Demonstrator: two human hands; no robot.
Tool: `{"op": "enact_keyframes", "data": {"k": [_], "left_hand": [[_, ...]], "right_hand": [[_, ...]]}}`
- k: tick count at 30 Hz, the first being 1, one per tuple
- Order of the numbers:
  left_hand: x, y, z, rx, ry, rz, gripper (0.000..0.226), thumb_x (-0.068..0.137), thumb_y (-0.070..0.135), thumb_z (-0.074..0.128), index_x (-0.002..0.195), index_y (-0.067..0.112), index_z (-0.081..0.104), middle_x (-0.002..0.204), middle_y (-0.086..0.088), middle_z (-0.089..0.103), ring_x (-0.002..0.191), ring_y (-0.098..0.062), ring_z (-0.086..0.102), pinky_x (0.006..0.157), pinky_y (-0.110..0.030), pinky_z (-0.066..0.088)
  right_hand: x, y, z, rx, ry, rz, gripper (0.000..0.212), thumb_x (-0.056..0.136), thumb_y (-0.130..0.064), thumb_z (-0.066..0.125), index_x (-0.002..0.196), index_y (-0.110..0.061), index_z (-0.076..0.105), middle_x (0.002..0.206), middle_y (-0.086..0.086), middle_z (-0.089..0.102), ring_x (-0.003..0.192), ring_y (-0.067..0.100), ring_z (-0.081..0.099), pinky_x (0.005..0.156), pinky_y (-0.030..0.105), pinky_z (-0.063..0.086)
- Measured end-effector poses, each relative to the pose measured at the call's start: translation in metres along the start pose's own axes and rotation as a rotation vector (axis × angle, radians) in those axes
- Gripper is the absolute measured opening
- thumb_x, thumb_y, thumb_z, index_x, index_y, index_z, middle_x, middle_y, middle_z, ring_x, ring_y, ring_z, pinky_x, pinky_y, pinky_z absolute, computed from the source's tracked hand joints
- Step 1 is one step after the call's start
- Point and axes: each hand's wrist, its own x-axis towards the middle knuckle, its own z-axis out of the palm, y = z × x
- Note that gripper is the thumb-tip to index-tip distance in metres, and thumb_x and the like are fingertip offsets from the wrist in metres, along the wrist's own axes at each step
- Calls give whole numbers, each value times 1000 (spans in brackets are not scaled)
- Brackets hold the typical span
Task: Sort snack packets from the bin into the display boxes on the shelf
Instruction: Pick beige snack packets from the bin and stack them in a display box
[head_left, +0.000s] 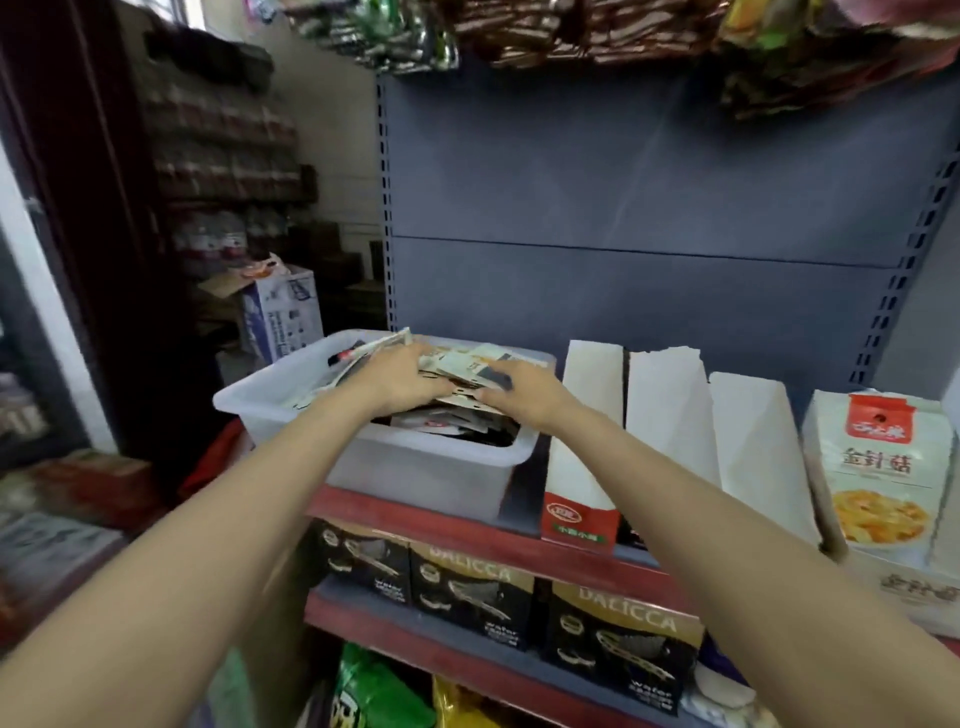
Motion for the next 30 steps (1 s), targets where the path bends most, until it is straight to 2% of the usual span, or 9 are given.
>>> {"op": "enact_keyframes", "data": {"k": [3, 6, 8, 11, 13, 16, 21, 24, 30], "left_hand": [[2, -9, 3, -64, -25, 15, 50, 83, 40, 63, 129, 21, 56, 132, -6, 55, 120, -25, 50, 96, -30, 37], [1, -17, 7, -211, 22, 5, 51, 82, 35, 66, 130, 25, 53, 126, -5, 58, 112, -21, 53, 86, -25, 37], [-2, -19, 7, -280, 57, 10, 57, 83, 31, 66, 136, 25, 47, 125, -4, 56, 113, -20, 52, 89, -26, 38], [-5, -17, 7, -290, 161, 80, 51, 83, 26, 64, 133, 25, 50, 111, 0, 57, 109, -20, 56, 93, -33, 43], [-6, -13, 8, -303, 226, 155, 37, 85, 24, 65, 121, 23, 57, 118, 0, 59, 107, -19, 55, 87, -29, 41], [-8, -1, 5, -379, 291, 249, 11, 85, 21, 67, 92, 21, 58, 111, 0, 61, 104, -16, 54, 81, -25, 34], [-19, 37, 3, -493, 300, 394, 11, 88, 18, 63, 83, 15, 54, 79, 2, 63, 77, -13, 58, 71, -22, 42], [-25, 64, 4, -507, 309, 442, 8, 91, 21, 60, 85, 18, 56, 80, 4, 64, 76, -8, 59, 70, -21, 45], [-33, 122, 21, -487, 243, 456, 5, 90, 22, 61, 89, 19, 59, 83, 4, 67, 76, -8, 59, 71, -24, 45]], "right_hand": [[8, -1, 7, -86, 53, -51, 27, 97, -31, 47, 110, -17, 66, 109, 7, 66, 101, 28, 58, 86, 37, 45], [2, 0, 2, 15, 158, -87, 33, 100, -27, 42, 73, -15, 60, 73, 1, 57, 74, 22, 50, 66, 29, 39], [-3, 0, -4, 191, 206, -116, 34, 98, -25, 46, 75, -6, 62, 70, 3, 57, 68, 16, 48, 63, 26, 34], [-14, 1, -12, 501, 299, -101, 38, 97, -27, 50, 75, 2, 62, 72, 10, 58, 67, 18, 50, 66, 33, 39], [-20, 5, -14, 702, 341, -50, 37, 96, -28, 52, 83, 4, 65, 85, 15, 67, 78, 24, 62, 74, 39, 51], [-33, 9, -21, 886, 391, 17, 31, 96, -28, 52, 89, -1, 65, 94, 9, 70, 89, 18, 67, 76, 31, 56], [-55, 25, -35, 1104, 488, 75, 26, 96, -34, 50, 92, -10, 58, 100, 8, 68, 93, 17, 66, 69, 23, 56], [-72, 35, -46, 1182, 495, 110, 17, 93, -25, 56, 105, -14, 52, 109, 6, 66, 100, 18, 64, 76, 27, 56], [-116, 68, -68, 1093, 630, 147, 42, 86, -1, 61, 118, -23, 45, 116, 2, 57, 104, 19, 62, 69, 34, 59]]}}
